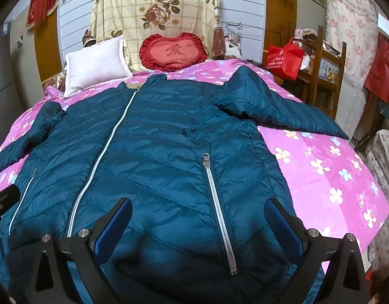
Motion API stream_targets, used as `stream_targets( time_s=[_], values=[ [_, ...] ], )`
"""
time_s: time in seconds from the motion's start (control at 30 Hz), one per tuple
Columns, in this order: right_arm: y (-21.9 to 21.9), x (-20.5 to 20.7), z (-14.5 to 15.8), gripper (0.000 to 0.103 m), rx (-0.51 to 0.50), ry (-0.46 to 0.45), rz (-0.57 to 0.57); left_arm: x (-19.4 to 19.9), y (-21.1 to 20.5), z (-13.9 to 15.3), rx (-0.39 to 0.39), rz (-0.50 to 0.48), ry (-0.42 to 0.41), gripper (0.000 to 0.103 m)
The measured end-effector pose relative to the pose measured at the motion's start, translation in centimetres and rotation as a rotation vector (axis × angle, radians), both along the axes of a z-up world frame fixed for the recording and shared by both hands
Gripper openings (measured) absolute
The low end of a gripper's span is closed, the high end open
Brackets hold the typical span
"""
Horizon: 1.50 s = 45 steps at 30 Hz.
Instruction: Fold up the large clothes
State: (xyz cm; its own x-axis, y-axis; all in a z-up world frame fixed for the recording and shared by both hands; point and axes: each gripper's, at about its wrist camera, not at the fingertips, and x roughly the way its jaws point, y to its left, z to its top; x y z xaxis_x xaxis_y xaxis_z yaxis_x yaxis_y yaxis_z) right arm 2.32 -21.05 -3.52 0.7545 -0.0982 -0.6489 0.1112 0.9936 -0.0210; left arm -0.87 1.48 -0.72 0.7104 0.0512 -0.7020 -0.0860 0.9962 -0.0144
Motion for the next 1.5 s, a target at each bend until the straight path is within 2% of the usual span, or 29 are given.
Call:
stream_targets(
  time_s=[0.77,1.0,1.5],
  values=[
    [-0.11,-0.24,-0.07,0.103,0.009,0.006,-0.003,-0.11,0.35,0.17,0.002,0.001,0.007,0.102],
    [-0.08,-0.23,-0.12,0.103,0.006,0.007,0.0,0.16,0.71,-0.08,-0.019,0.007,0.02,0.102],
    [0.53,-0.39,0.41,0.103,0.001,-0.038,0.003,0.2,1.01,-0.36,-0.042,0.017,0.02,0.102]
  ],
)
